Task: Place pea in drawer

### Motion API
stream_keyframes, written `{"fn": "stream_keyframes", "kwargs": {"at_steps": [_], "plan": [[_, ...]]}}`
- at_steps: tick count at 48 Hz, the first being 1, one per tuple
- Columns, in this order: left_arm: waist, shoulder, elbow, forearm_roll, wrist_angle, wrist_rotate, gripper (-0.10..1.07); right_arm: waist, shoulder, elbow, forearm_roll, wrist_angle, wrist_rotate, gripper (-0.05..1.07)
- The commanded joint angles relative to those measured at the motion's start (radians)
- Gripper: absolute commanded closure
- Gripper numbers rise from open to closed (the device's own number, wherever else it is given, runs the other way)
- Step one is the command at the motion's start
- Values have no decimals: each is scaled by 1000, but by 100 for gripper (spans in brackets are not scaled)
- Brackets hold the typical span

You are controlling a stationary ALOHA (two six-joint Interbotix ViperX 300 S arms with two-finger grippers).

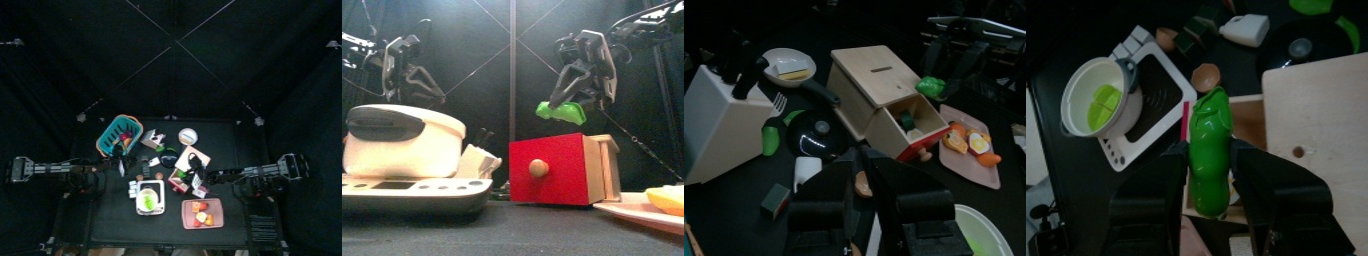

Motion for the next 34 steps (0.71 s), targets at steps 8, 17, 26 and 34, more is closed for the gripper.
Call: {"fn": "stream_keyframes", "kwargs": {"at_steps": [8,17,26,34], "plan": [[-2,0,-14,5,-6,2,40,2,64,-54,-3,-6,-12,46],[-2,0,-14,5,-6,2,40,-3,81,-61,-3,-6,-12,41],[-2,0,-14,3,-6,2,40,-2,81,-58,-5,-5,-12,32],[-3,0,-12,3,-5,2,40,2,80,-63,-5,-5,-12,26]]}}
